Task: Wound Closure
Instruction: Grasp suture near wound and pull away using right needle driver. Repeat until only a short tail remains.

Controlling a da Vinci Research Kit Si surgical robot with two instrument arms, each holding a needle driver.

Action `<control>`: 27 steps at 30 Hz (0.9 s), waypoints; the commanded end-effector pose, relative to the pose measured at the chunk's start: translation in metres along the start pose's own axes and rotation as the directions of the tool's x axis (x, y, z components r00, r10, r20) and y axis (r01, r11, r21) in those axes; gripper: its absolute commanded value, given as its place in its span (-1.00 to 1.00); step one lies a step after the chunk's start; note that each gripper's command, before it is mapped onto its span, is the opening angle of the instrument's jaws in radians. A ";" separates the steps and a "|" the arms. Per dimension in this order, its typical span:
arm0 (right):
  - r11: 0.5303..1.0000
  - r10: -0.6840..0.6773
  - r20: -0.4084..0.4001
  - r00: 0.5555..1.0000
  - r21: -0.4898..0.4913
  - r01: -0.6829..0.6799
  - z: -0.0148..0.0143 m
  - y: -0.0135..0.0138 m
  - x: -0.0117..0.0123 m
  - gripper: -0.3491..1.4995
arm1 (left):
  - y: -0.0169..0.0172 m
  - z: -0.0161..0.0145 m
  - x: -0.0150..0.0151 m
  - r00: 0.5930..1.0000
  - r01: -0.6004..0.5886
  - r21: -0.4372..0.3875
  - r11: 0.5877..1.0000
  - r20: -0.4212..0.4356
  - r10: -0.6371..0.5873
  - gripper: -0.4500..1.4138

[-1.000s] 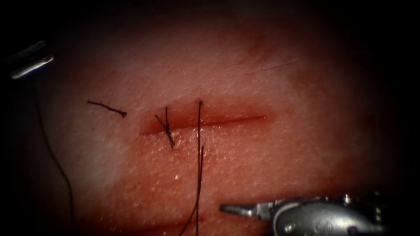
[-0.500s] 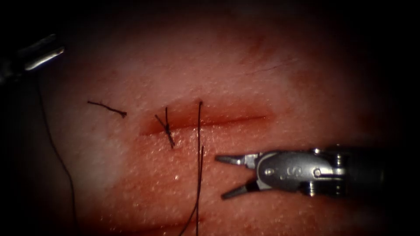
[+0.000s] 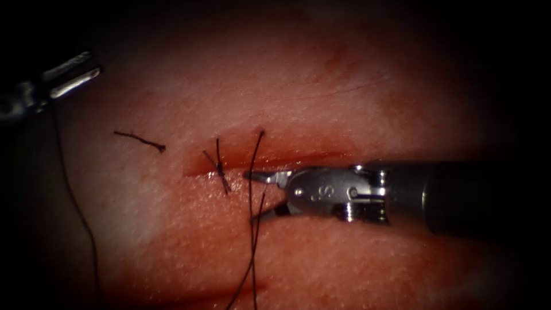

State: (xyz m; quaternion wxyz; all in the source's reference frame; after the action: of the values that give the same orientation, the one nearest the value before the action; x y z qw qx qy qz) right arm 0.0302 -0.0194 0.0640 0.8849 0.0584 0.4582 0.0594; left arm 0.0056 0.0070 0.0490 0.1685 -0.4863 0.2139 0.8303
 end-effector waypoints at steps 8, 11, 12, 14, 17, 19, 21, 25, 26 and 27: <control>0.999 0.009 0.053 0.999 -0.032 -0.007 -0.0013 -0.0014 0.0000 -1.00 | 0.0000 0.0004 0.0003 1.000 -0.003 -0.001 1.000 -0.001 0.003 -1.00; 0.999 0.025 0.064 0.998 -0.042 -0.022 -0.0026 -0.0021 0.0002 -1.00 | 0.0001 0.0006 0.0003 1.000 -0.003 -0.002 1.000 -0.004 0.003 -1.00; 0.998 0.035 0.069 0.997 -0.047 -0.032 -0.0030 -0.0025 0.0003 -1.00 | 0.0001 0.0006 0.0003 1.000 -0.003 -0.001 1.000 -0.004 0.003 -1.00; 0.996 0.065 0.083 0.994 -0.061 -0.060 -0.0037 -0.0034 0.0007 -1.00 | 0.0003 0.0008 0.0003 1.000 -0.004 -0.006 1.000 -0.003 0.004 -1.00; 0.995 0.076 0.108 0.991 -0.069 -0.069 -0.0050 -0.0053 0.0019 -1.00 | 0.0005 0.0010 0.0003 1.000 -0.006 -0.010 1.000 -0.002 0.006 -1.00; 0.997 0.070 0.119 0.990 -0.054 -0.064 -0.0060 -0.0072 0.0032 -1.00 | 0.0005 0.0010 0.0003 1.000 -0.006 -0.010 1.000 -0.002 0.006 -1.00; 0.997 0.066 0.120 0.991 -0.044 -0.061 -0.0066 -0.0083 0.0040 -1.00 | 0.0005 0.0010 0.0003 1.000 -0.006 -0.010 1.000 -0.002 0.006 -1.00; 0.998 0.059 0.105 0.993 -0.020 -0.057 -0.0082 -0.0114 0.0064 -1.00 | 0.0004 0.0012 0.0001 1.000 -0.006 -0.010 1.000 -0.003 0.006 -1.00; 0.998 0.056 0.102 0.993 -0.011 -0.055 -0.0085 -0.0121 0.0069 -1.00 | 0.0004 0.0012 0.0000 1.000 -0.006 -0.010 1.000 -0.003 0.006 -1.00; 0.999 0.054 0.097 0.994 0.000 -0.054 -0.0087 -0.0128 0.0075 -1.00 | 0.0004 0.0013 -0.0001 1.000 -0.007 -0.013 1.000 -0.002 0.007 -1.00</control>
State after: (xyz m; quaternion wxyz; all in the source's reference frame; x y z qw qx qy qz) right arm 0.0272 -0.0300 0.0508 0.9044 0.0753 0.4122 0.0803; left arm 0.0050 0.0069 0.0493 0.1631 -0.4870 0.2101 0.8319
